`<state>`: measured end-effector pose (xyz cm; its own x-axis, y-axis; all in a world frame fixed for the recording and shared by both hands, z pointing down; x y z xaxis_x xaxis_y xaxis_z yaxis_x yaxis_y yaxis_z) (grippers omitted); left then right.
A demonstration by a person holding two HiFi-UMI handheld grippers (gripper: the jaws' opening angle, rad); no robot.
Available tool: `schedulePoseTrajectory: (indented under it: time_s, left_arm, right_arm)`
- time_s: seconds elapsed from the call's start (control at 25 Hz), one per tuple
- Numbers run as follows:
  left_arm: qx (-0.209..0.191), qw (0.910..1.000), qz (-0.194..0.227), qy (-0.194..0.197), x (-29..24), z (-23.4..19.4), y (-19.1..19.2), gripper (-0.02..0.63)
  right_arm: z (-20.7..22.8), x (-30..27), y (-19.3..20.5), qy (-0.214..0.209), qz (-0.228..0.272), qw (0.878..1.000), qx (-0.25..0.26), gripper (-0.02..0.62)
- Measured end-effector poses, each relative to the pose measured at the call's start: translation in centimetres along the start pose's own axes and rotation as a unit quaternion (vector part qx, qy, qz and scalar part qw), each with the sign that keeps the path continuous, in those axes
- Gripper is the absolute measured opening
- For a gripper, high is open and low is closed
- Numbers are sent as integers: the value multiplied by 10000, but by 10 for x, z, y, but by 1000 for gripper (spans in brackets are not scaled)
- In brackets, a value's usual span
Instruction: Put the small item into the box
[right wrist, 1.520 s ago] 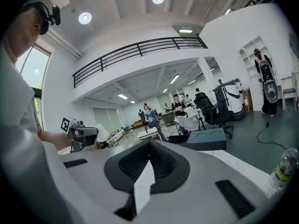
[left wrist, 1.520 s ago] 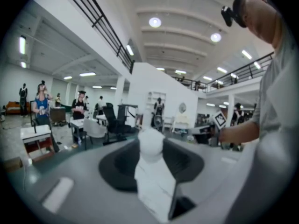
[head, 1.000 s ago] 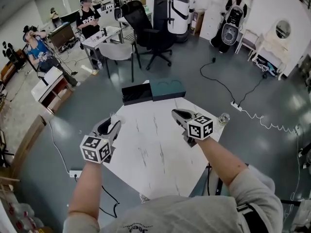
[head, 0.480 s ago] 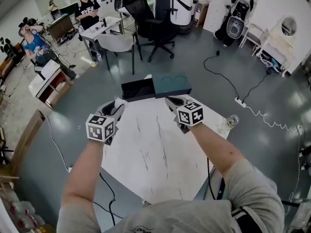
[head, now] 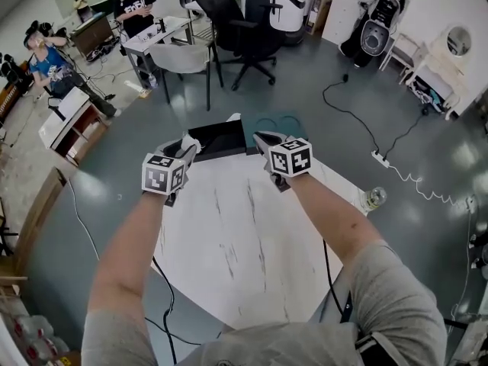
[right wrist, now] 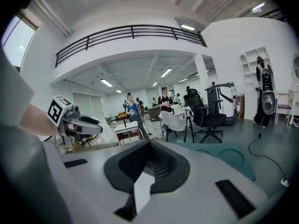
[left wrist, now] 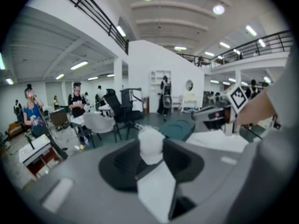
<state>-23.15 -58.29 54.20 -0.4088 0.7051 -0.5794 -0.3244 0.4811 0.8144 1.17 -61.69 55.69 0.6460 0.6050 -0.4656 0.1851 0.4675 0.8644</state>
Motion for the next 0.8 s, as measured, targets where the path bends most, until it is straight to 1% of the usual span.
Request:
schedulePoseTrajectory:
  time_s: [0.16,0.36,0.6,0.8]
  left_arm:
    - [-21,9996,-257,-122,-32,-15,9,156]
    - [-317,9978,-528,-236,-67,-24,7,156]
    - [-452,9957,-744,-304,-105,-35,10,156]
    - [-514,9942,-898,-296,-127,-37,16,156]
  right_arm:
    - [18,-22,-7,118,-9,9999,-93,8]
    - [34,-48,-18,189,-54,9998,-91,8]
    - [40,-80,-24,164,-90,9998,-88,8]
    - [40,-98,-26,138,-141,9998,34,8]
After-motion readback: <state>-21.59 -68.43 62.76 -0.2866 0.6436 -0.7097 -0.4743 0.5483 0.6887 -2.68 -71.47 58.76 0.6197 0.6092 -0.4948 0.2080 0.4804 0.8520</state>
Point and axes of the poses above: the fingertips, and each gripper's own axes: x backward along the fingers, z to its right, y out of its underside, the point moved 5 cm from there along x, backward along the fingers, and after that the axes turned 8 degrees about -z, right-handed, at the moved point
